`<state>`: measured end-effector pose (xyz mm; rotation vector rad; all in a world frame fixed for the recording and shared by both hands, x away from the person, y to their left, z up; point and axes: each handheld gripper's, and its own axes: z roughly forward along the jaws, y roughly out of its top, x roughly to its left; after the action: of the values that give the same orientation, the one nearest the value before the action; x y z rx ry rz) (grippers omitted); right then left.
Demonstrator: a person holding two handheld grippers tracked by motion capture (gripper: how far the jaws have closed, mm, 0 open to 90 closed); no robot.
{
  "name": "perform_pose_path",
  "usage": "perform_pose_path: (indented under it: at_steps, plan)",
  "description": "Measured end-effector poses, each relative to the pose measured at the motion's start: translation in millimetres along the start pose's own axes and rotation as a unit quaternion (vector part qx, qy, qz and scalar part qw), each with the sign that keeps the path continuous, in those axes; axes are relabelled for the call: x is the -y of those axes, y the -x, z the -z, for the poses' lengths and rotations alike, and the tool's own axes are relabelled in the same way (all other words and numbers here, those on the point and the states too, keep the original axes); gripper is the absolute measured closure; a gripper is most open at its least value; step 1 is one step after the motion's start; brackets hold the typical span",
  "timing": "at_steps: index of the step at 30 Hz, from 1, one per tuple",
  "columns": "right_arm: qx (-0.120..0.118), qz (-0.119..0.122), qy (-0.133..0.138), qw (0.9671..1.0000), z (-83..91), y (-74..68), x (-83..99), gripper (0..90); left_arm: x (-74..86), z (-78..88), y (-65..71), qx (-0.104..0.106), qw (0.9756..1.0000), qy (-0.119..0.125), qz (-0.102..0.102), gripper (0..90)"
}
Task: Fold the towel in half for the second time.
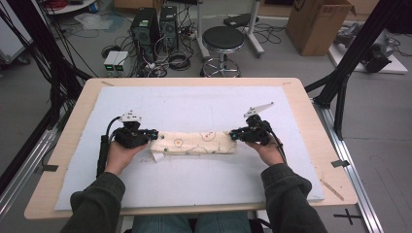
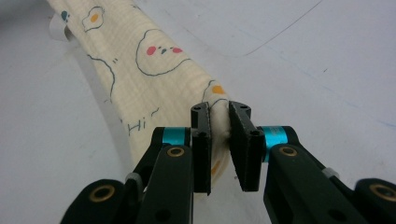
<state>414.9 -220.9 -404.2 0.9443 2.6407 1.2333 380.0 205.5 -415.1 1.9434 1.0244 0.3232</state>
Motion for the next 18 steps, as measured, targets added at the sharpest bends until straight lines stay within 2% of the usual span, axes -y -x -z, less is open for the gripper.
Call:
perform_pose_path:
  at_steps: [2, 4, 8, 9, 11, 16, 18]
  plan:
    - [0.003, 0.0, -0.003, 1.0, -2.5, 2.3, -2.3, 79.4, -0.1, -1.6, -3.0, -0.003, 0.9999, 0.005, 0.009, 81.5]
    - [0.004, -0.006, -0.005, 1.0, -4.7, 5.5, -4.7, 79.4, -3.6, -3.9, -5.9, -0.005, 1.0, -0.004, 0.006, 81.5]
    - [0.016, -0.012, -0.003, 0.9998, -9.1, 13.6, -5.1, 79.4, -12.9, -8.6, -8.5, -0.01, 0.9999, 0.005, 0.007, 81.5]
    - [0.02, -0.018, -0.001, 0.9997, -9.4, 15.6, -4.8, 79.4, -15.0, -10.8, -9.9, -0.009, 0.9999, -0.005, 0.007, 81.5]
    - [0.019, -0.028, 0.009, 0.9994, -9.8, 20.7, -4.6, 79.4, -18.5, -15.3, -11.2, -0.017, 0.9998, -0.009, 0.003, 81.5]
    - [0.034, -0.039, 0.008, 0.9986, -16.5, 29.1, -6.0, 79.4, -24.1, -25.4, -13.9, -0.031, 0.9995, -0.003, 0.01, 81.5]
    - [0.039, -0.043, 0.01, 0.9983, -19.6, 32.8, -5.9, 79.3, -22.6, -29.1, -17.2, -0.031, 0.9993, -0.002, 0.021, 81.3]
